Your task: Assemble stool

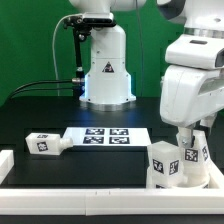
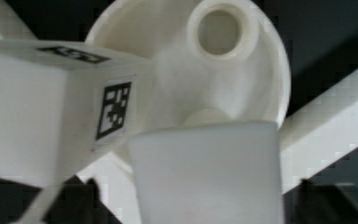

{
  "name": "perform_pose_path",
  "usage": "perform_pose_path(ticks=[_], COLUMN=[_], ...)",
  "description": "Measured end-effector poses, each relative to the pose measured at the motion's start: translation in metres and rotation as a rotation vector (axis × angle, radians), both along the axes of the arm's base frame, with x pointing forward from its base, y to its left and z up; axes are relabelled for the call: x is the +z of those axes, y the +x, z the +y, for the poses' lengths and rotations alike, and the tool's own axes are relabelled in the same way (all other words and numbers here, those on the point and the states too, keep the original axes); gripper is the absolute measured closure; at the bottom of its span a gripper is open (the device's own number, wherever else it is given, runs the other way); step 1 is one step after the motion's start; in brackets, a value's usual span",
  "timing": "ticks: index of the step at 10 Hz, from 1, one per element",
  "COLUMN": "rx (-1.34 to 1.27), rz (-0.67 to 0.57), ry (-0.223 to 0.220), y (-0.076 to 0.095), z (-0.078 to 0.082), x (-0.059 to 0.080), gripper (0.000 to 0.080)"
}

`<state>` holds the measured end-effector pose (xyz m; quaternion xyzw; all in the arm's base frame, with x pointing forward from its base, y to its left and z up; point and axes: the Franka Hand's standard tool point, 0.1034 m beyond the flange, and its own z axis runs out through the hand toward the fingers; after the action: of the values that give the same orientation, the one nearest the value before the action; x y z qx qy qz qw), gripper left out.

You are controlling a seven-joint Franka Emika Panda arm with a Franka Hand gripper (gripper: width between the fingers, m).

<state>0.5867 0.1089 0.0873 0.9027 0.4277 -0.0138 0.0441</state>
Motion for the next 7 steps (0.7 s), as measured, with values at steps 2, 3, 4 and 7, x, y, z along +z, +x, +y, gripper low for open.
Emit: perform_pose_path(ticks=[2,3,4,7], rx=[-0.128,-0.209,-0.319,-0.754], rz=[-0.013,-0.02,-0.03,-0.058], ry=[0.003,0.004,0.006,0.024], y=[0.0004,0.0004,0.0001,-0.0002], z=[0.0005,0.0005,0.0019,0.0069], x=[0.0006,0.0006,0.0007,0.0006], gripper=[0.0461,0.0461,0.0461,0.0461])
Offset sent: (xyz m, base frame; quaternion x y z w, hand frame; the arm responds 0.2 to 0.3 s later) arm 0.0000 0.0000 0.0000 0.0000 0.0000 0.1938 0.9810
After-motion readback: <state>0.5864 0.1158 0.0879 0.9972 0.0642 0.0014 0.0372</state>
